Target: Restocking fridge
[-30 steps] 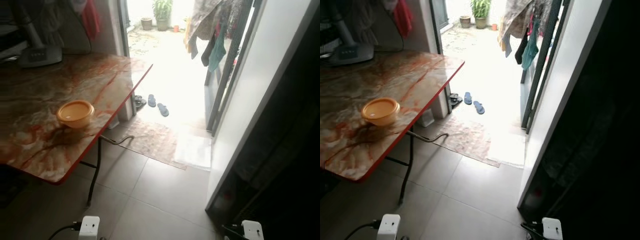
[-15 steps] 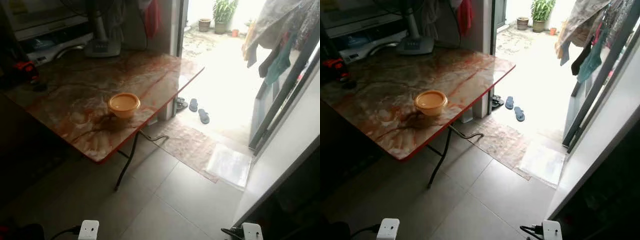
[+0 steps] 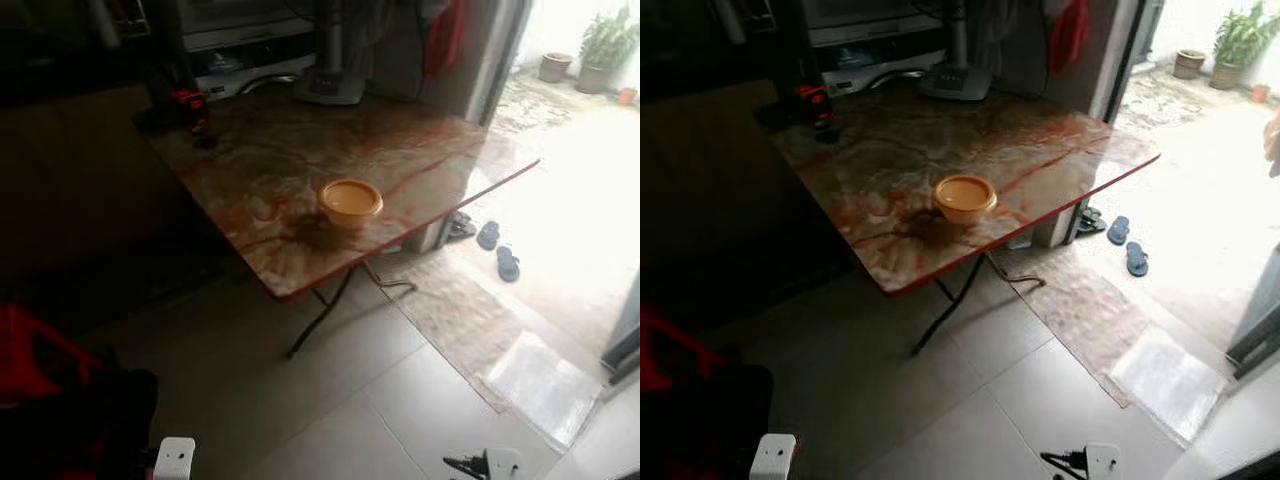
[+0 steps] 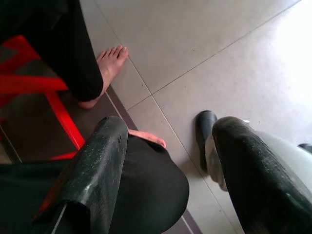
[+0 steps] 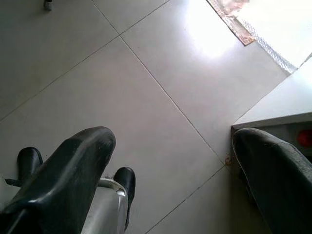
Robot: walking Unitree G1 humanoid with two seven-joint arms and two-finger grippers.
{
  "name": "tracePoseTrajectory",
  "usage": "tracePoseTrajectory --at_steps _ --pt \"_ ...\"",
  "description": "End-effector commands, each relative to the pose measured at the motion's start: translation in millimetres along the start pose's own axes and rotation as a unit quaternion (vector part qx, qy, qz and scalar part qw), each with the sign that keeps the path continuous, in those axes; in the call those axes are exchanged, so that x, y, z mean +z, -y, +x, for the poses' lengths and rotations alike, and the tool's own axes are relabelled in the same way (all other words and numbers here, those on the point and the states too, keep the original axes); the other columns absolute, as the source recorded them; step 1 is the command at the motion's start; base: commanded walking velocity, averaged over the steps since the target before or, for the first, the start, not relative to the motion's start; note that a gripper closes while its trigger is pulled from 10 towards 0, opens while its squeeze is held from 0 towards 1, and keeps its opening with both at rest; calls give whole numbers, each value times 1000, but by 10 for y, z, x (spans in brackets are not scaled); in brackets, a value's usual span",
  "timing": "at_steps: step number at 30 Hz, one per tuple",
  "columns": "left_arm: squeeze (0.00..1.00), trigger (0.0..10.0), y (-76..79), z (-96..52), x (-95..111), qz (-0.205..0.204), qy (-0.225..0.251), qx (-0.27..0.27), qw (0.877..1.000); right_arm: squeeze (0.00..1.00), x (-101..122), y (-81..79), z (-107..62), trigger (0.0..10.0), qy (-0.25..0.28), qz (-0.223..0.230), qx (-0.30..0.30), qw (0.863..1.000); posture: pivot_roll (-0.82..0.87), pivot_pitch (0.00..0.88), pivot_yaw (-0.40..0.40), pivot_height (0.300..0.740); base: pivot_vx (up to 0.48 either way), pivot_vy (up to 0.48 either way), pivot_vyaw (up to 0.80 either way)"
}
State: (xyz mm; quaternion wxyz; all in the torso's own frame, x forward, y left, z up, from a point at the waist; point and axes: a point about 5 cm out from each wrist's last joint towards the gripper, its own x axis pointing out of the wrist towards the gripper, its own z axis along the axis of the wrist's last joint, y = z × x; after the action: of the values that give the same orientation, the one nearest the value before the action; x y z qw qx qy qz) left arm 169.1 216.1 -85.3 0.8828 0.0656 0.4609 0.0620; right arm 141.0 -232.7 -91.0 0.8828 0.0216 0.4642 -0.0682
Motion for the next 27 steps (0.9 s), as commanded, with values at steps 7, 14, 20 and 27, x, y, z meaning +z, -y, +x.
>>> tracePoseTrajectory --at_steps 7,14,20,27 --pt "0 10000 -55 -6 -39 -3 -11 9 1000 0 42 -43 18 10000 6 19 -2 1000 -142 0 -52 740 0 0 457" --pt "0 10000 -44 2 -5 -3 -7 8 1000 0 62 -54 22 10000 13 30 -4 999 -140 0 -49 740 0 0 0" --pt "0 10000 -44 4 6 -4 -6 8 1000 0 62 -55 23 10000 12 28 -4 1000 -138 0 -51 740 0 0 0" --pt "0 10000 -68 4 7 -4 -5 9 1000 0 62 -60 23 10000 13 30 -2 999 -134 0 -50 740 0 0 0"
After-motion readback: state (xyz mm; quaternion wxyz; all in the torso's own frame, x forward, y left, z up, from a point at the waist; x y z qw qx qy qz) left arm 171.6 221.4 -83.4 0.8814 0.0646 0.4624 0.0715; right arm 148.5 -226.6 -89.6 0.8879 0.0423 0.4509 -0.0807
